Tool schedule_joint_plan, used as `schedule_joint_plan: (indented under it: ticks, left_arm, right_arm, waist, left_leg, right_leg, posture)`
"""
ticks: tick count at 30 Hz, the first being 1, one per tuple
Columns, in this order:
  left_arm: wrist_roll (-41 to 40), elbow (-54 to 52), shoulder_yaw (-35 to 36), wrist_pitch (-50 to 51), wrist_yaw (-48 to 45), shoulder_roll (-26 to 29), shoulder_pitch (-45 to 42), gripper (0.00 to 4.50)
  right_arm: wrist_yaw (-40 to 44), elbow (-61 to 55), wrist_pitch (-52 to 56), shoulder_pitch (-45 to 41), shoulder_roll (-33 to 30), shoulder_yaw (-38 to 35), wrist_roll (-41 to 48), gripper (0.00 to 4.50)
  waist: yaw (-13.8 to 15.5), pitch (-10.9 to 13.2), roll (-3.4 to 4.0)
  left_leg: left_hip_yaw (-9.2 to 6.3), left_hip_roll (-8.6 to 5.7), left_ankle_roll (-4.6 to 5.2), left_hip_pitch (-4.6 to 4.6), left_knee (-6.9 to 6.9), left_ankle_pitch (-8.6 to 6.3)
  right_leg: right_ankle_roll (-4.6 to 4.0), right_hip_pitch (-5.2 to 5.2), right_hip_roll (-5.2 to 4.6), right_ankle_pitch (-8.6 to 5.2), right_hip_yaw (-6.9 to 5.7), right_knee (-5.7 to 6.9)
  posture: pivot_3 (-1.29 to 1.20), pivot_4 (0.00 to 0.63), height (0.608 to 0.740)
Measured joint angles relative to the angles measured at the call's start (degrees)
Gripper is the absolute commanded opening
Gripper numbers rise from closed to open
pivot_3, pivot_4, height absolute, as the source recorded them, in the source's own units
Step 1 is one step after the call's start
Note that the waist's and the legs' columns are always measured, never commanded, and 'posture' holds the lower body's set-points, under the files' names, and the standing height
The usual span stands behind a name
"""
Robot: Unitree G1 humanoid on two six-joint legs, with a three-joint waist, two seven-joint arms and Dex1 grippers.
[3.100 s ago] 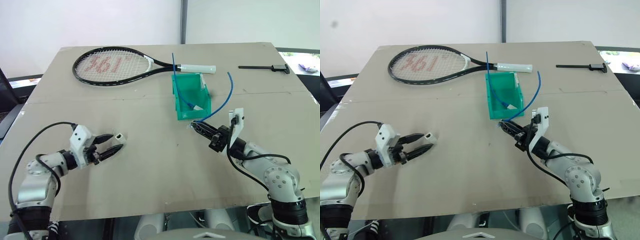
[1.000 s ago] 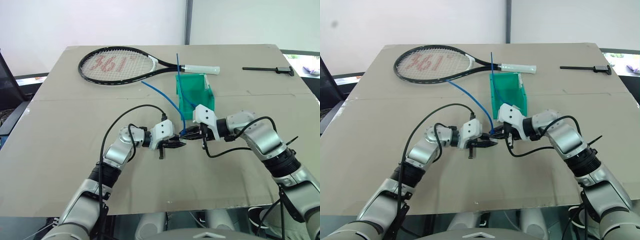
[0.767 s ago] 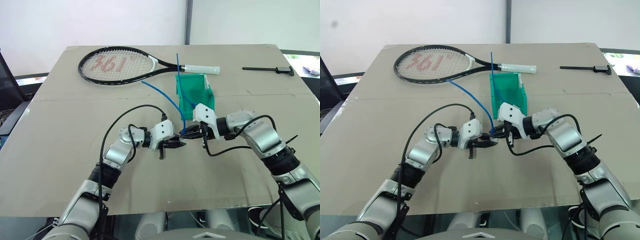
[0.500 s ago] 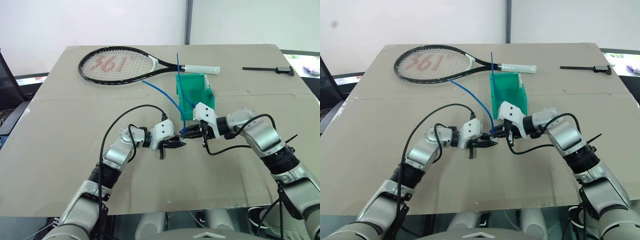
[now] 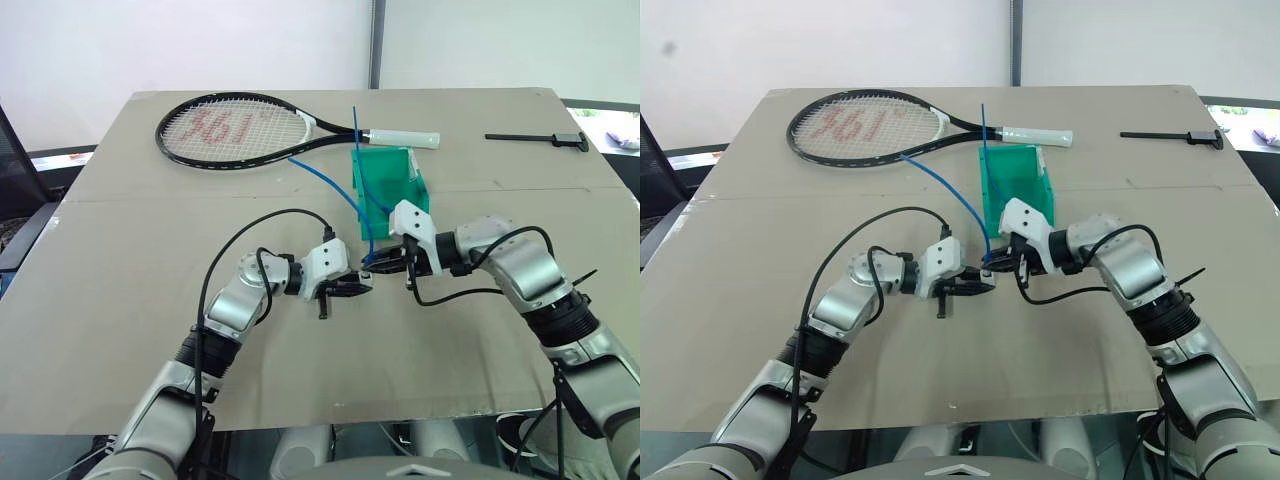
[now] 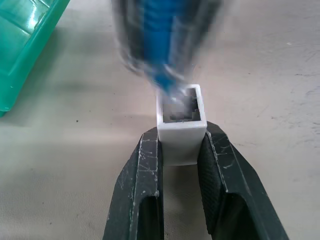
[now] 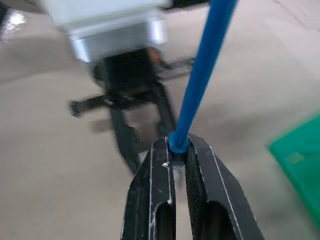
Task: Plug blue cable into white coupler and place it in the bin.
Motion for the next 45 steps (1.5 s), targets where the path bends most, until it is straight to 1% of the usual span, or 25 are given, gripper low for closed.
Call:
schedule_joint_plan:
  ticks: [9, 23, 33, 38, 45]
  left_arm:
    - [0.0, -2.5, 0.0, 3.2, -0.1, 0.4, 0.2, 0.35]
    - [0.2, -1.9, 0.0, 1.8, -0.1, 0.4, 0.3, 0.35]
    - [0.2, -0.9, 0.0, 0.0, -0.1, 0.3, 0.4, 0.35]
    - [0.2, -1.9, 0.0, 1.5, -0.1, 0.3, 0.4, 0.35]
    - [0.2, -2.9, 0.0, 3.4, -0.1, 0.4, 0.4, 0.35]
  right_arm:
    - [0.5, 0.1, 1.2, 0.0, 0.3, -1.0, 0.3, 0.0]
    - [2.2, -1.8, 2.0, 0.8, 0.3, -0.9, 1.4, 0.0]
    - [3.1, -2.5, -0.8, 1.4, 0.0, 0.6, -1.0, 0.0]
    - [4.0, -2.7, -3.7, 1.4, -0.4, 1.7, -2.8, 0.0]
    - [5.2, -2.7, -4.4, 0.8, -0.4, 2.9, -4.3, 0.0]
  waist:
    - [0.0, 0.0, 0.0]
    - [0.0, 0.0, 0.0]
    - [0.0, 0.0, 0.0]
    - [0.0, 0.0, 0.0]
    - [-0.1, 0.0, 0.0]
  left_leg:
    - [0.01, 0.0, 0.0, -0.13, -0.04, 0.0]
    - [0.01, 0.0, 0.0, -0.12, -0.05, 0.0]
    - [0.02, 0.0, -0.01, -0.1, -0.04, 0.0]
    - [0.02, 0.0, -0.01, -0.09, -0.04, 0.0]
    - [0.02, 0.0, -0.01, -0.07, -0.05, 0.0]
  right_leg:
    - [0.0, -0.14, 0.0, 0.0, 0.0, 0.0]
    - [0.0, -0.15, 0.0, 0.0, 0.0, 0.0]
    - [0.0, -0.14, 0.0, 0.0, 0.0, 0.01]
    - [0.0, -0.14, 0.0, 0.0, 0.0, 0.01]
    - [0.0, -0.13, 0.0, 0.0, 0.01, 0.01]
  posture:
    - [0.0, 0.15, 0.74]
    - [0.0, 0.15, 0.74]
    - [0.0, 0.15, 0.74]
    - [0.0, 0.15, 0.74]
    - [0.0, 0.15, 0.74]
